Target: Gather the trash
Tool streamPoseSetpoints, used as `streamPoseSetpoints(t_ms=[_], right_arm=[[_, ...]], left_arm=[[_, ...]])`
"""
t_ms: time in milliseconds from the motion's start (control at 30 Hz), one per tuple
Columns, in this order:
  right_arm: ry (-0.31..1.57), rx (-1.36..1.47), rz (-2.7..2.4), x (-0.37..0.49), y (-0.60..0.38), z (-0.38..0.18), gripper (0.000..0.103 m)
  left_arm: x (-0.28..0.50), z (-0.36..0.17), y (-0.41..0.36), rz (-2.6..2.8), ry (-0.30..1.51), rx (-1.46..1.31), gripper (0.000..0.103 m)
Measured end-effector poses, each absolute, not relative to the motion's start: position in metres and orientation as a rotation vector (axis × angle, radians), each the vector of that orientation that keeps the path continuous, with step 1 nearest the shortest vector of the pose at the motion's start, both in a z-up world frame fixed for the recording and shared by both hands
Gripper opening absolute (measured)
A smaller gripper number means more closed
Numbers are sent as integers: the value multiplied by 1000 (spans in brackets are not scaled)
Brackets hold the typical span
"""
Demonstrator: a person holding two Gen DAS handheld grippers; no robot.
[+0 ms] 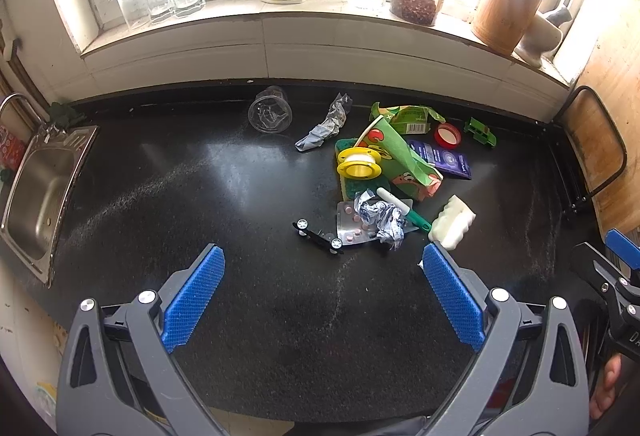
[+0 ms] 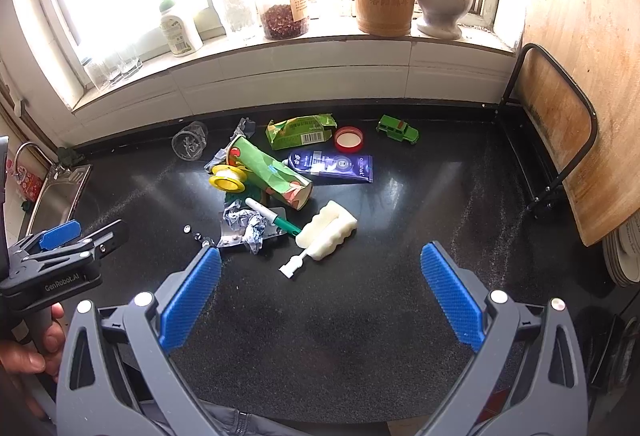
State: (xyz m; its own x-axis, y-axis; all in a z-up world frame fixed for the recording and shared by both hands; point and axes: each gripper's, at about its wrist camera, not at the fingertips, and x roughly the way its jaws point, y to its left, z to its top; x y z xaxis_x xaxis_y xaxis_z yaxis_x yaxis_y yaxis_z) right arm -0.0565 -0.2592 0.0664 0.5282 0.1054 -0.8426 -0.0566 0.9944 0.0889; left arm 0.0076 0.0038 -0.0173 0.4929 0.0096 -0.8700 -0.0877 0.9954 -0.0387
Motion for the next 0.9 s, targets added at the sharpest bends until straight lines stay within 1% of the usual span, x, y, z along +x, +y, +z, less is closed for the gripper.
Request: streamPoseSetpoints(t_ms=[900], right_arm=[[1009, 65, 95, -63, -264, 65, 97]], left_arm=[[-2, -22, 5, 56, 1057, -79, 97]])
